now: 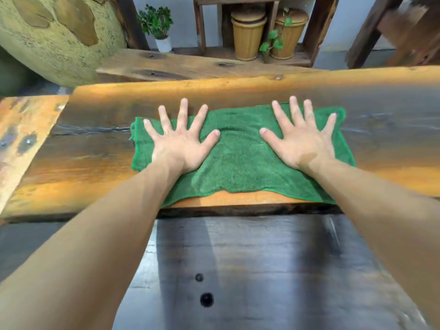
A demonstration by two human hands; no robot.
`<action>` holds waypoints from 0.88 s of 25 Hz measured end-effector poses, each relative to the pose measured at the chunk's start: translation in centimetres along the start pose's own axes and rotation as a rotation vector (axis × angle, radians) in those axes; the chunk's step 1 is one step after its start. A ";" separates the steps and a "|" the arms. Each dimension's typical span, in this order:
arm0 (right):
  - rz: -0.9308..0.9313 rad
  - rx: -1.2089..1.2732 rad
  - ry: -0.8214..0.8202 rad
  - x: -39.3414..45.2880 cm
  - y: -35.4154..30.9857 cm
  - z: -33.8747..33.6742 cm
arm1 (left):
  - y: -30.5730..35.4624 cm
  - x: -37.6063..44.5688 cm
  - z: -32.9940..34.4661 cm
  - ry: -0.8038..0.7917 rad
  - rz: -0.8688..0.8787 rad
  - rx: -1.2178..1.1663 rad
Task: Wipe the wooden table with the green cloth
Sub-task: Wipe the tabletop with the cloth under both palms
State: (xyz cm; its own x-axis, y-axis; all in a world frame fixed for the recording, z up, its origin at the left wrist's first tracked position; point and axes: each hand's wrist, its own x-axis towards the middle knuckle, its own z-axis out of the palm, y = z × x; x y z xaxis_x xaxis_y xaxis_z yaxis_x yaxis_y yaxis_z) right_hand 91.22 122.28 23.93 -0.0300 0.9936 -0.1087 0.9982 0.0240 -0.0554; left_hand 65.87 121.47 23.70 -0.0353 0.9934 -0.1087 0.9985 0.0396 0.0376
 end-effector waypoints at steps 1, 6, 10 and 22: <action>-0.002 0.000 -0.009 -1.7 0.0 0.1 | 0.1 -1.7 0.1 -0.006 0.006 -0.007; -0.025 0.014 -0.074 -9.7 0.4 0.5 | 0.6 -10.7 1.0 -0.045 -0.008 -0.037; -0.024 0.023 -0.093 -17.5 0.7 0.9 | 1.0 -18.5 1.6 -0.058 0.002 -0.029; -0.037 0.034 -0.127 -37.8 1.8 3.3 | 2.2 -38.8 4.1 -0.106 -0.018 -0.020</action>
State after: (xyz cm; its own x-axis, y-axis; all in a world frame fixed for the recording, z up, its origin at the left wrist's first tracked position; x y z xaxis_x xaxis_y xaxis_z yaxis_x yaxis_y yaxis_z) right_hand 93.96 84.41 24.68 -0.0749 0.9700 -0.2311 0.9940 0.0541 -0.0953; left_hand 69.62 82.56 23.90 -0.0478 0.9758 -0.2136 0.9967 0.0606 0.0540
